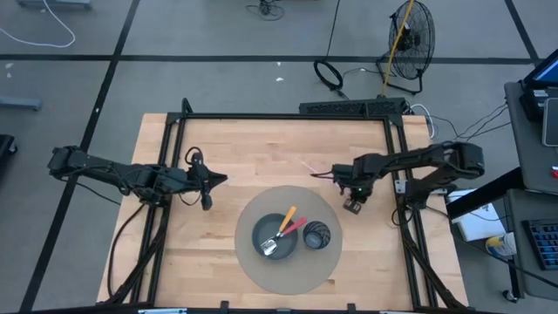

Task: Pick & Place Utensil
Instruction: Put the pink straw into the blue cup on the brown placemat

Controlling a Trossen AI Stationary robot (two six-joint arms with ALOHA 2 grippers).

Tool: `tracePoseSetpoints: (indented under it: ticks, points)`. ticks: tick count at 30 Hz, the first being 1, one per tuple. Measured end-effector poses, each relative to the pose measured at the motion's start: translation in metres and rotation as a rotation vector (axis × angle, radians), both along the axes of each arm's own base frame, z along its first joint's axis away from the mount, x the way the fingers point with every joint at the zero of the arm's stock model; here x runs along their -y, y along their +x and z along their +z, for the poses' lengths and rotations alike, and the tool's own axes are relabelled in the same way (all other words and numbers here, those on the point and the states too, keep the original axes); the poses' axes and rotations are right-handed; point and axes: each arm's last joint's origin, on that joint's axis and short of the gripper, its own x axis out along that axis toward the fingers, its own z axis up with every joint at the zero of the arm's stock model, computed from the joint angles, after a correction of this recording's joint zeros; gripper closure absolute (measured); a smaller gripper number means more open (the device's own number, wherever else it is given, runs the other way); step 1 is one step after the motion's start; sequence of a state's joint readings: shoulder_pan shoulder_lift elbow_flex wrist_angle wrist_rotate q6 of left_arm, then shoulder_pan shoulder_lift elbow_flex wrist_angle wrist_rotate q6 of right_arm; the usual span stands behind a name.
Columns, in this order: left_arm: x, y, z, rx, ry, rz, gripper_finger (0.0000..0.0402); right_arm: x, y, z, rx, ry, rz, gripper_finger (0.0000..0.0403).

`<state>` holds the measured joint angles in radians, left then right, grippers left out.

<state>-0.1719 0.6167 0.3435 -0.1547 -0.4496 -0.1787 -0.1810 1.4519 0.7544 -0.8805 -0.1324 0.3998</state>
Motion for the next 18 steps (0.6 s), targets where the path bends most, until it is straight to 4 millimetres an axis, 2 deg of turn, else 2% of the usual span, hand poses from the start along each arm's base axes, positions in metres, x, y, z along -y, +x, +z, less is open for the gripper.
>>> tracePoseSetpoints:
  ticks: [11,14,18]
  points:
    - [0.0,0.0,-0.001,-0.007,0.001,0.001,0.0366,-0.001,-0.004,0.018,0.102,-0.023,-0.017,0.0264]
    - [0.0,0.0,-0.001,-0.007,0.002,0.002,0.0366,0.002,0.0,0.024,0.196,-0.115,0.038,0.0249]
    - [0.0,0.0,-0.001,-0.006,0.001,0.003,0.0366,0.007,0.018,0.033,0.41,-0.231,0.118,0.0241]
